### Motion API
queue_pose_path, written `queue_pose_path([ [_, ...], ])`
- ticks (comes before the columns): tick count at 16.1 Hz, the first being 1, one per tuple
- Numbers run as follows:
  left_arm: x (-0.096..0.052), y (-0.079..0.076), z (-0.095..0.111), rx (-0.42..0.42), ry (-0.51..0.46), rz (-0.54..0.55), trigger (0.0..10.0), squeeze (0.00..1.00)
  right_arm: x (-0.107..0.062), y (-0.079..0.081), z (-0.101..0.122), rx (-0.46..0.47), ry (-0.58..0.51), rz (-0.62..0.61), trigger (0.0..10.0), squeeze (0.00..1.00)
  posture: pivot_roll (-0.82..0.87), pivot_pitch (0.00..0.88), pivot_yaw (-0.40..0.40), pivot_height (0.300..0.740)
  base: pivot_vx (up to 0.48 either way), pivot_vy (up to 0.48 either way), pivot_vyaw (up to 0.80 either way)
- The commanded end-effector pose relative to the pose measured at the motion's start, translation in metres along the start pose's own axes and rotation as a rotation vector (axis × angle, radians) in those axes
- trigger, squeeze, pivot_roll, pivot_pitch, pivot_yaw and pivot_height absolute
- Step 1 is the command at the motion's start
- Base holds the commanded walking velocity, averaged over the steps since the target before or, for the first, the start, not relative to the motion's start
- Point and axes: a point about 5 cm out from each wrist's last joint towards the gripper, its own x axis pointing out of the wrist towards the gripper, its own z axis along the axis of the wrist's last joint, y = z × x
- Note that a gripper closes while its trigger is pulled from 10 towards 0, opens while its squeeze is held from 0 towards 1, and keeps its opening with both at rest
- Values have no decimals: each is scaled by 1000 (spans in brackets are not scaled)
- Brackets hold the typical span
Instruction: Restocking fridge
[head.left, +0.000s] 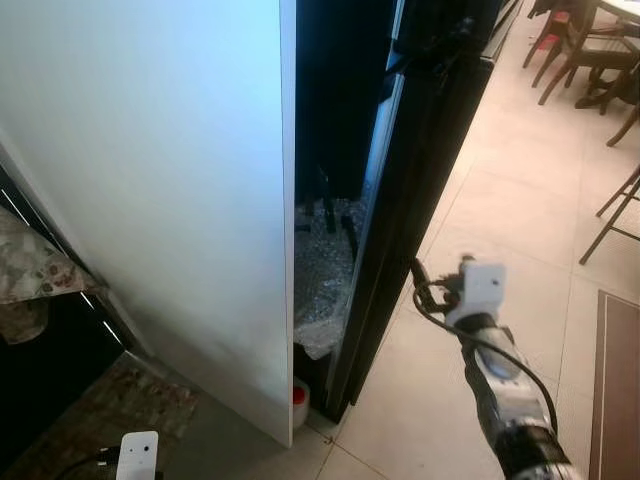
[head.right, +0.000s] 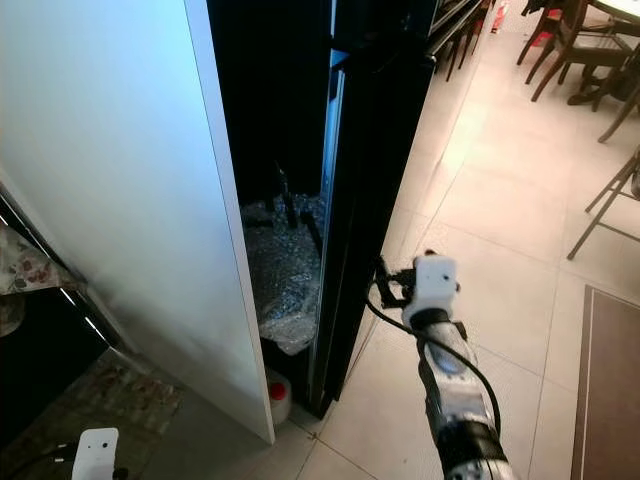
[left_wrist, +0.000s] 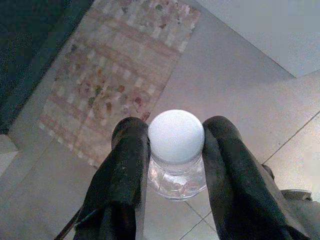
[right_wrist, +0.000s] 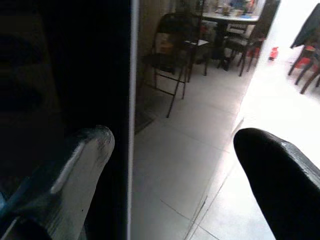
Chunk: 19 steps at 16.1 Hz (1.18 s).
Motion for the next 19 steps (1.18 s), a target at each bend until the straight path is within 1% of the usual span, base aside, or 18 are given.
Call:
queue_pose_path([
  [1,0,-2,-1,-5,0,1,10000,0,3,-2,0,-25,12,16,10000,0,-93,0,-10,740,0,0,0],
  [3,-1,-2,-3,-15,6,4,10000,0,9,0,7,-44,-3,42,10000,0,-88,0,-14,740,0,0,0],
  [6,-1,-2,-5,-20,12,9,10000,0,16,-2,13,-98,-18,42,10000,0,-85,0,-15,740,0,0,0],
  [7,-1,-2,-5,-21,12,11,10000,0,18,-5,17,-95,-27,25,10000,0,-83,0,-16,740,0,0,0],
  [10,-1,-1,-6,-21,13,11,10000,0,20,-9,19,-102,-30,14,10000,0,-84,0,-17,740,0,0,0],
  [11,-1,0,-6,-40,15,22,10000,0,19,-16,18,-120,-29,-18,10000,0,-83,0,-19,740,0,0,0],
  [13,-1,0,-5,-37,13,22,10000,0,18,-19,18,-120,-31,-36,10000,0,-84,0,-19,740,0,0,0],
  [15,-1,0,-4,-32,9,21,10000,0,14,-30,16,-132,-32,-95,10000,0,-91,0,-14,740,0,0,0],
  [16,-1,-1,-4,-29,7,18,10000,0,9,-40,15,-134,-31,-140,10000,0,-93,0,-14,740,0,0,0],
  [17,-1,-2,-3,-26,6,16,10000,0,7,-45,13,-137,-28,-165,10000,0,-94,0,-13,740,0,0,0],
  [18,-1,-3,-3,-25,5,15,10000,0,1,-56,9,-148,-11,-214,10000,0,-98,0,-12,740,0,0,0],
  [19,-1,-3,-3,-23,5,13,10000,0,-1,-60,8,-154,-5,-233,10000,0,-98,0,-13,740,0,0,0],
])
